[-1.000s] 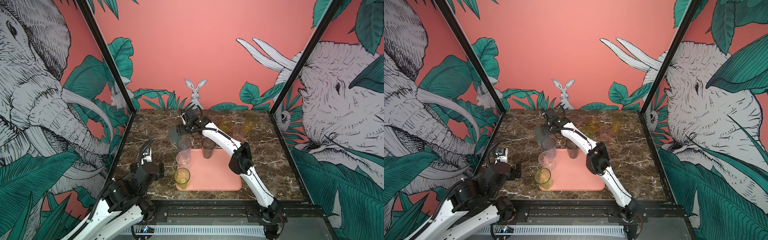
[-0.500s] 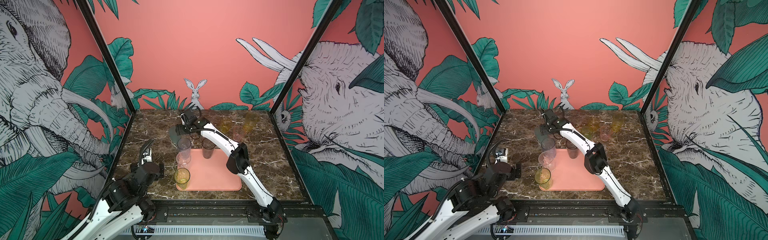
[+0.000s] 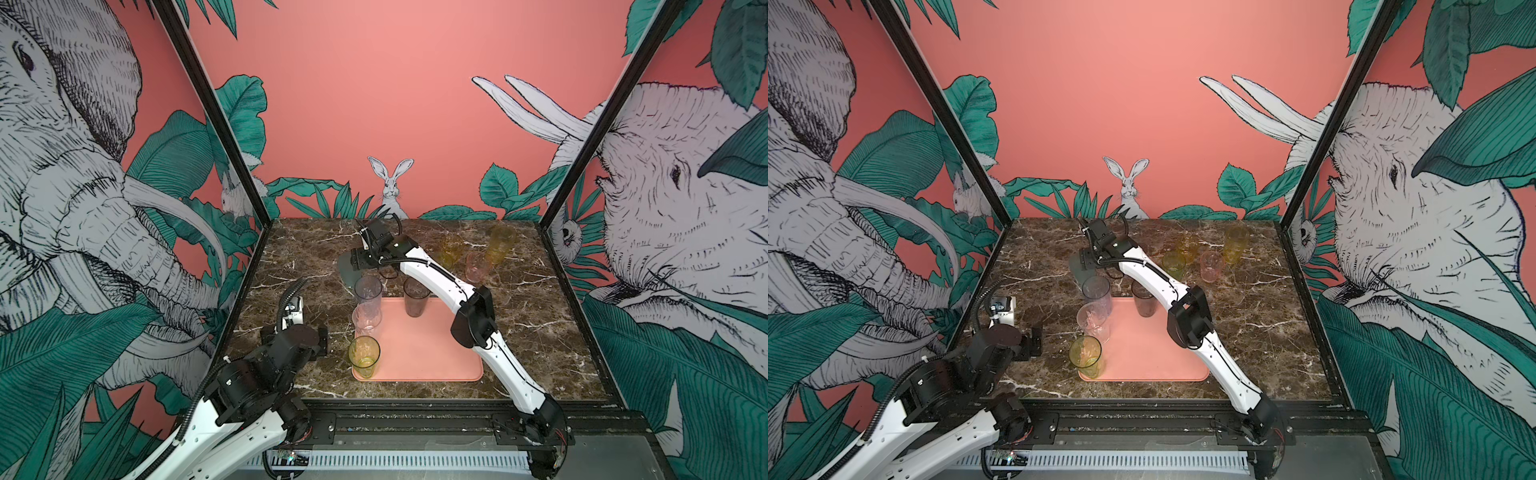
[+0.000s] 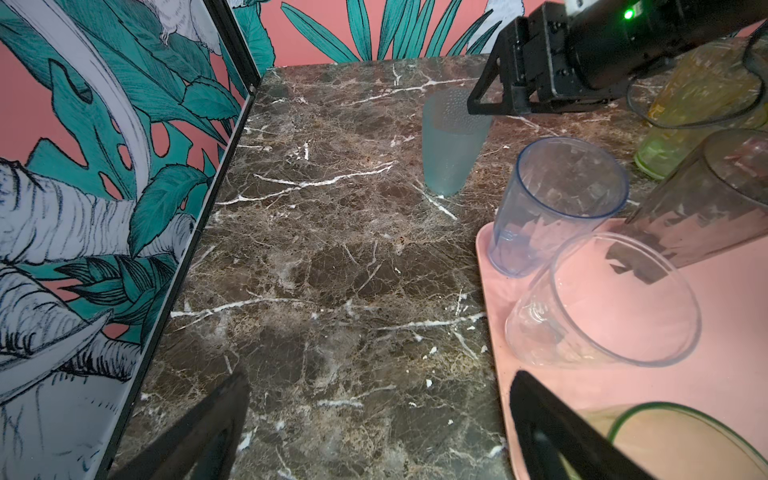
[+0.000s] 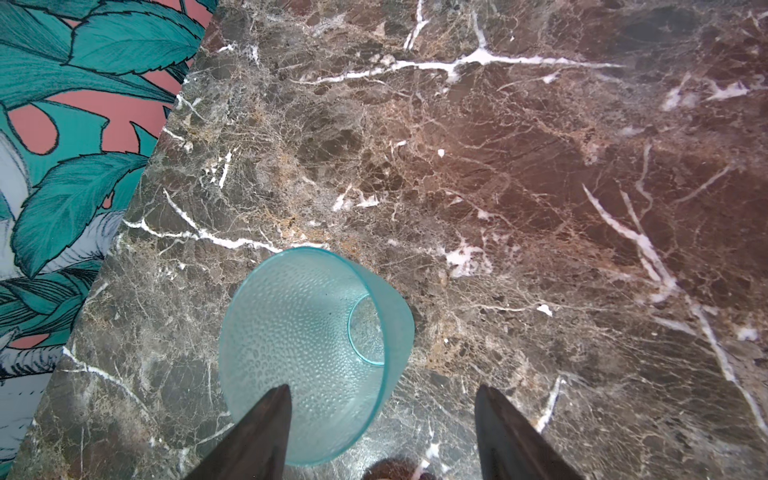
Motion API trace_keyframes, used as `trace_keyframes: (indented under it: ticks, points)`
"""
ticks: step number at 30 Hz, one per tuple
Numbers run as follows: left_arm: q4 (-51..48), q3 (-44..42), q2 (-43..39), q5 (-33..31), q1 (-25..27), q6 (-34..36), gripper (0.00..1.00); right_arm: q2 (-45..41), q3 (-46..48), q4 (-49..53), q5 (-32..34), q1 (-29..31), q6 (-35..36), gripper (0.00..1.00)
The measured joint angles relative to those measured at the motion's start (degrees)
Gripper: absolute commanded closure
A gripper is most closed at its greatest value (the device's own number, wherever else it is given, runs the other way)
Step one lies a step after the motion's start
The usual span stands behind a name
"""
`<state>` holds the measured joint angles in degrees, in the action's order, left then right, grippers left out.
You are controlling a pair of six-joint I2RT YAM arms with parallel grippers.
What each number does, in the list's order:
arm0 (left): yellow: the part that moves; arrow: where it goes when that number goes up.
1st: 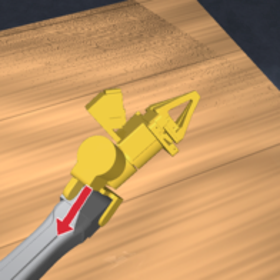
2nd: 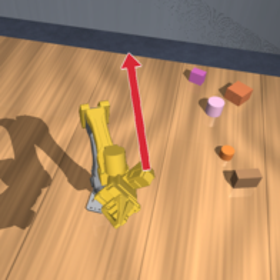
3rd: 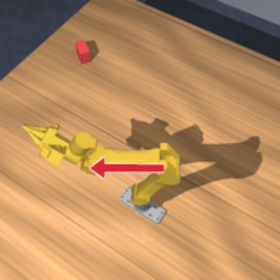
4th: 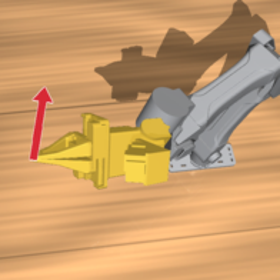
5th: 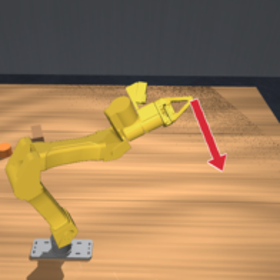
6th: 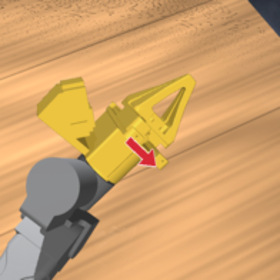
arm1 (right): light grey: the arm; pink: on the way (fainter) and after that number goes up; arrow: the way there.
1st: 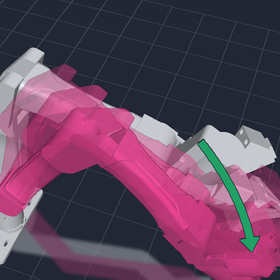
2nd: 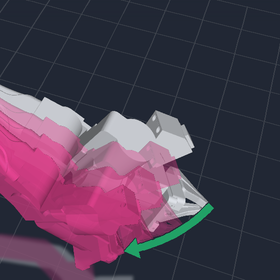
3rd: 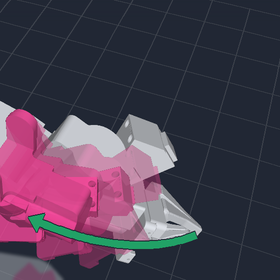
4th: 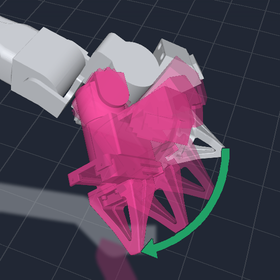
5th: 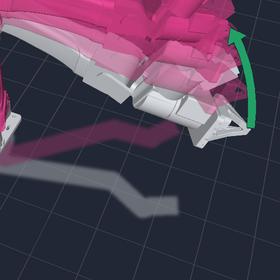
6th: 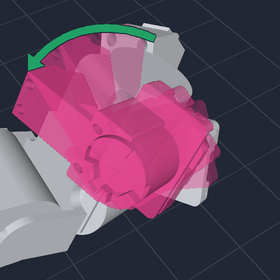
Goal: Place the glasses into the tray
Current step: 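Lower the right gripper onto the teal frosted glass rim and grasp it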
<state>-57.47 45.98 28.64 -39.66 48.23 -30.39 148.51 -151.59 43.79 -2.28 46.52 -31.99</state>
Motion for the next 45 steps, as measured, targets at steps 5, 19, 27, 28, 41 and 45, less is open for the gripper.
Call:
trace_keyframes:
  ticks: [5,19,27,28,41,45]
  points:
    - [0.0,0.0,0.0,0.0,0.0,0.0,0.02,0.7,-0.6,-0.4,0.1,0.0,0.0,0.34]
    - [0.0,0.0,-0.6,0.0,0.0,0.0,0.02,2.4,-0.6,-1.3,0.2,0.0,-0.8,0.51]
    - [0.0,0.0,-0.6,0.0,0.0,0.0,0.02,2.4,-0.5,-1.4,0.3,0.0,-0.8,0.64]
    - [0.0,0.0,-0.6,0.0,0.0,0.0,0.02,2.4,-0.5,-1.4,0.3,0.0,-0.8,0.65]
    - [0.0,-0.1,-0.6,0.1,0.0,0.0,0.02,2.4,-0.5,-1.4,0.3,-0.1,-0.6,0.78]
    - [0.0,-0.1,-0.6,0.2,0.0,0.0,0.02,2.4,-0.3,-1.4,0.3,-0.1,-0.4,0.80]
